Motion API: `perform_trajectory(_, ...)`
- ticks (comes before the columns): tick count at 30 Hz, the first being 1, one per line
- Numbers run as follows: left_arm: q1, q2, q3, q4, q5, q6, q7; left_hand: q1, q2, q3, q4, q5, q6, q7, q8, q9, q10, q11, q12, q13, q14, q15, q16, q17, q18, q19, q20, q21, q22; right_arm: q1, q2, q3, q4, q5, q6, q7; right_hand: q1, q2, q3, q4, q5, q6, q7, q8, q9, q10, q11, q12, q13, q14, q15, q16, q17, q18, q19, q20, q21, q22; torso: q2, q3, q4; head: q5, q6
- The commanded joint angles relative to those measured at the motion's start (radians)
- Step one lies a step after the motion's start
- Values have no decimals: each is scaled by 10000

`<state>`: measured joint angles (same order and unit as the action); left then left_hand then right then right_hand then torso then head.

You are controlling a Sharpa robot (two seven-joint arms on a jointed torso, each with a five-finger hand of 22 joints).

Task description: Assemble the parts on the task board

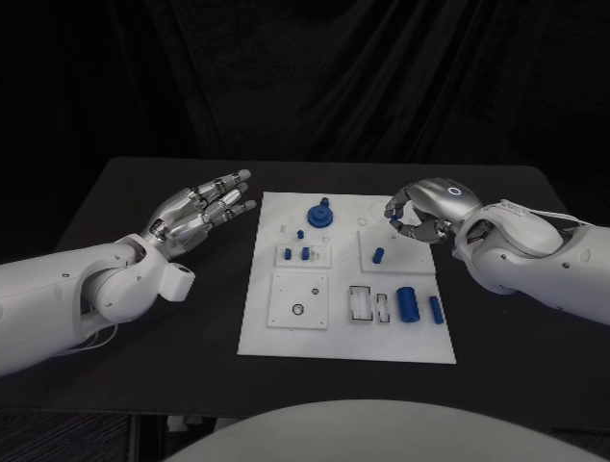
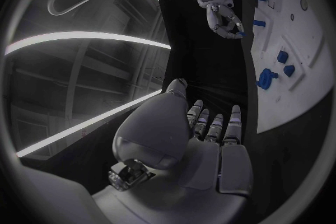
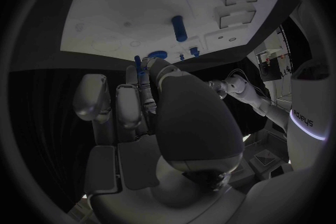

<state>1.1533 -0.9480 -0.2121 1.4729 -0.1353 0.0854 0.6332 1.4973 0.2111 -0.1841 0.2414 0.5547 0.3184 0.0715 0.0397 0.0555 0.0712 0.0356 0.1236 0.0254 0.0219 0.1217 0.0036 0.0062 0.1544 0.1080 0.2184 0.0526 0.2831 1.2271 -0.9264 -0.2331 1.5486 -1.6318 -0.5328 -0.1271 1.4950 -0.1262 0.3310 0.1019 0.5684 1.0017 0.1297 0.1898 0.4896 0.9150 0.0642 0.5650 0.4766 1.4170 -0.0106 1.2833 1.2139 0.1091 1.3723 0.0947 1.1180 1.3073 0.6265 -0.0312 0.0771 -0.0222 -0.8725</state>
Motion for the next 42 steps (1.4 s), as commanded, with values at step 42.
perform_trajectory(42, -130, 288, 10, -191, 61, 138, 2, 155, 43, 157, -18, -20, 57, 48, 36, 8, -24, 127, 10, 2, -14, 71, 43, 5, 153, 6, 85, 35, -49, -1488, 2115, -84, 858, -951, 911, -111, 92, 47, 12, -266, -399, -129, 44, 28, 263, 175, 26, -112, -72, 183, 15, 162, 97, -206, 136, 6, 198, 1479, 41, 17, -25, 750, -1)
